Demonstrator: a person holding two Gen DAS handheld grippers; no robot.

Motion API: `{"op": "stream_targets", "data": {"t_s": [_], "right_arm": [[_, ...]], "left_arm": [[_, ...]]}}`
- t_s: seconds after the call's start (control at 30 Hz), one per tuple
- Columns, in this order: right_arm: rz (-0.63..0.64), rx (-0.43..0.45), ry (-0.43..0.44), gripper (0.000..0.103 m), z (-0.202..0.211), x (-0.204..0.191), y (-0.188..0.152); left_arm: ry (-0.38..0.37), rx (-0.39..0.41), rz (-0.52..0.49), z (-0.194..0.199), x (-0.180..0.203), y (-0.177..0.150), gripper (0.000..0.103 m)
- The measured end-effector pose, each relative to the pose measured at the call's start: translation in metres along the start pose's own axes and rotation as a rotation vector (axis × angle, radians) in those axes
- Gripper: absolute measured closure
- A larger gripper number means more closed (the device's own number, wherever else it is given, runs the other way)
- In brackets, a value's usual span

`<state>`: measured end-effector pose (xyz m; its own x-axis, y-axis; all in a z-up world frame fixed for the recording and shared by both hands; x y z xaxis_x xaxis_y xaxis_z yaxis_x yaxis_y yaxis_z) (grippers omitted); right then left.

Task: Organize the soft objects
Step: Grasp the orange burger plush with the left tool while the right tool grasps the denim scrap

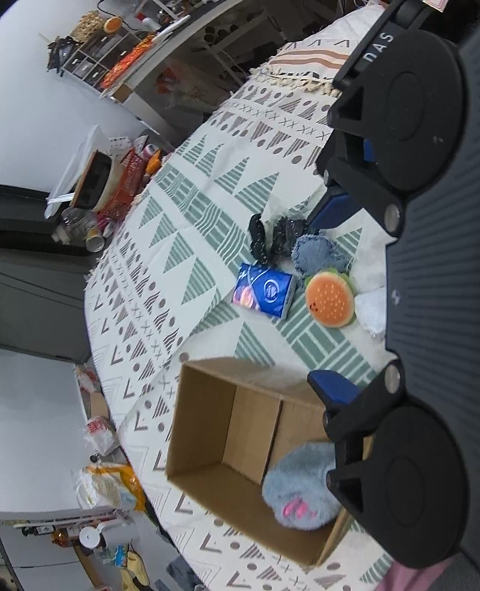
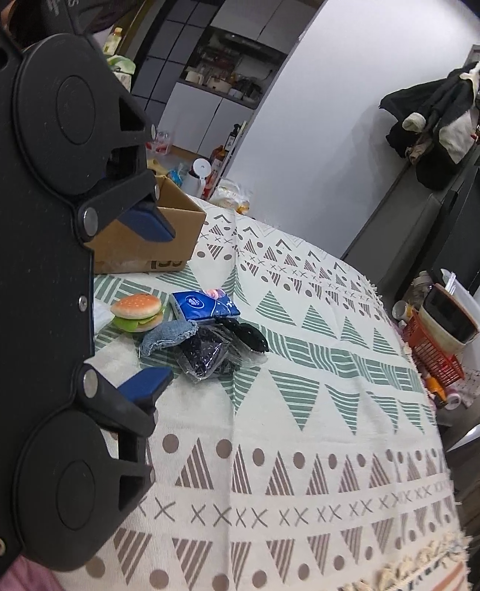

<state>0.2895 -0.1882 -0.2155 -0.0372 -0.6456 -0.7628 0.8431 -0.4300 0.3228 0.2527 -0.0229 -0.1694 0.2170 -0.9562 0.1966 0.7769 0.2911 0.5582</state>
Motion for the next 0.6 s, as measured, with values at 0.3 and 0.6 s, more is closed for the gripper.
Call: {"op": "stream_targets", "data": {"t_s": [0.3, 0.6], "right_arm": [[-0.090, -0.067, 0.040, 0.052, -0.033, 0.022, 0.007], [-0.157, -0.143, 0.073, 0.062, -0.064, 0.037, 0.006]], "left_arm": [[0.003, -0.080, 0.013, -0.049, 0.005, -0.010, 0.039], [0.022, -0.150, 0.028, -0.092, 0.001, -0.014, 0.044]]}}
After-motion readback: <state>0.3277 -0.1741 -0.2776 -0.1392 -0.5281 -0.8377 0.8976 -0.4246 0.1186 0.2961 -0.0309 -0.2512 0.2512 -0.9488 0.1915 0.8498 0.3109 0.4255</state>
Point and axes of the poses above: each gripper's, at about its wrist camera, not at the fingertips, and z roughly against the way its jaws point, x to its right, y to its top, the point moved 8 cm from there along -z, roughly the way its jaws point, and after that the axes turned 5 degrees about -z, right-handed, at the moved point
